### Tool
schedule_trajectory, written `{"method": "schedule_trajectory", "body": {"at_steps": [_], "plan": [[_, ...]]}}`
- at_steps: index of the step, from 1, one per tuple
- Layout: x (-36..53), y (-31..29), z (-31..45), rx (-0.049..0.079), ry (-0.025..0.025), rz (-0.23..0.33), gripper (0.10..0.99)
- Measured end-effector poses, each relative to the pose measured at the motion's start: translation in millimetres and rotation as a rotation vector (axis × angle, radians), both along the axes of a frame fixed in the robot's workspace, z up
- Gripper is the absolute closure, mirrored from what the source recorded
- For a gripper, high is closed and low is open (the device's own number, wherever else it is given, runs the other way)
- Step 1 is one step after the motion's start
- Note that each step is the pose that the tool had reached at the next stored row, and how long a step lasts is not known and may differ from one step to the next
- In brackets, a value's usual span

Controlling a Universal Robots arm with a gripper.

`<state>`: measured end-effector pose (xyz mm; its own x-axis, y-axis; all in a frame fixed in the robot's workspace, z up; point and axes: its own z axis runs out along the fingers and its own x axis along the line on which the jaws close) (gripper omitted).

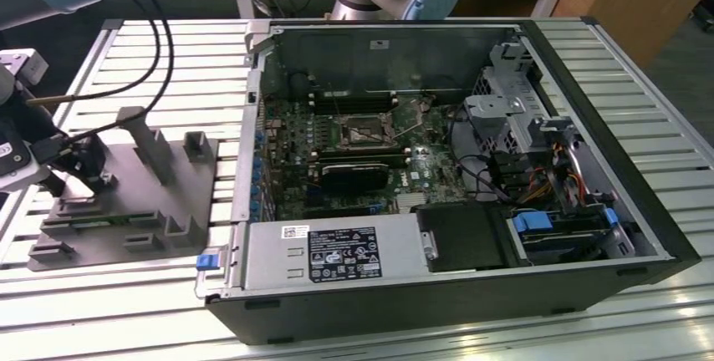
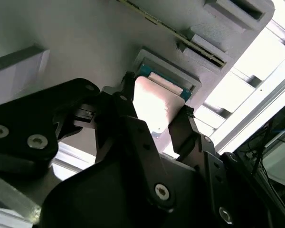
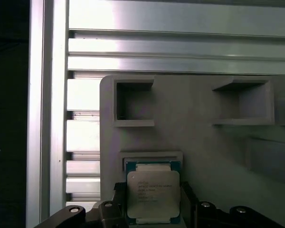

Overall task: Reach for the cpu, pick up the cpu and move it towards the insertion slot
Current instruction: 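Pick up the cpu and move it towards the insertion slot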

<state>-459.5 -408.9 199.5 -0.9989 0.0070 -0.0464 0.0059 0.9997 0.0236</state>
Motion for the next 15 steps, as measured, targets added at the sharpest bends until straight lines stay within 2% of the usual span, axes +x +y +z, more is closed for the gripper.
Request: {"method": "schedule_trajectory", "body": {"at_steps": [15], "plan": [[0.0,0.0,37.3,0.0,-0.0001,0.0,0.549]]}}
